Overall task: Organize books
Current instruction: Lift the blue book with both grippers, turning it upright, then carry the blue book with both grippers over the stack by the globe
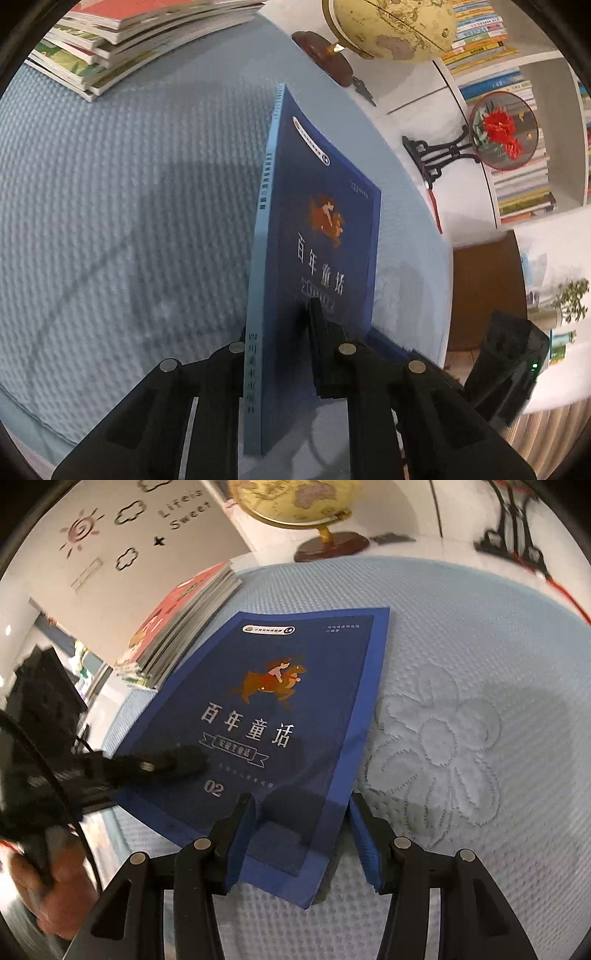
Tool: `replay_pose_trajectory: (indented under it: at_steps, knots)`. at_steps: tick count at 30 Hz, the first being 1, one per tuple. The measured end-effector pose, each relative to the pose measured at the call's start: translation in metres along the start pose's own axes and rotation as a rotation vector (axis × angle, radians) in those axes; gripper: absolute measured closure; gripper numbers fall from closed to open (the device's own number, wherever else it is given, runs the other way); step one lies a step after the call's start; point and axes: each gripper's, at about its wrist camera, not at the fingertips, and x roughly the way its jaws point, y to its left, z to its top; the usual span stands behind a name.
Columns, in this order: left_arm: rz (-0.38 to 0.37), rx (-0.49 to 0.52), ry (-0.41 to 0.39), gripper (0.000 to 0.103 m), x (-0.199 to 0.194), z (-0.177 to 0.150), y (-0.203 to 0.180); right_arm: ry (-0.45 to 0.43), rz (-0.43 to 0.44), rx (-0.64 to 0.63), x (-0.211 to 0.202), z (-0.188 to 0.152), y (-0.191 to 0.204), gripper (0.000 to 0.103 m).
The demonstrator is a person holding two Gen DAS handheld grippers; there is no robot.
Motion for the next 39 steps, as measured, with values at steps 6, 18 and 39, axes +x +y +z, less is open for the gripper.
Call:
replay_pose_trajectory:
  at_steps: [6,18,39]
  knots:
    - [-0.240,-0.112,0.032,0.092,-0.011,0.011,-0.011,0.007,0.178,0.206,-0.024,0.005,-0.039,0.044]
    - [-0.285,-0.209,0.089,0.093,-0.003,0.013,-0.007,0.002,0.561,0.489,-0.005,0.001,-0.078,0.067]
    - [0.162,0.356,-0.023,0.090,-0.027,-0.020,-0.069,-0.099,0.000,-0.185,-0.045,-0.016,0.033,0.073]
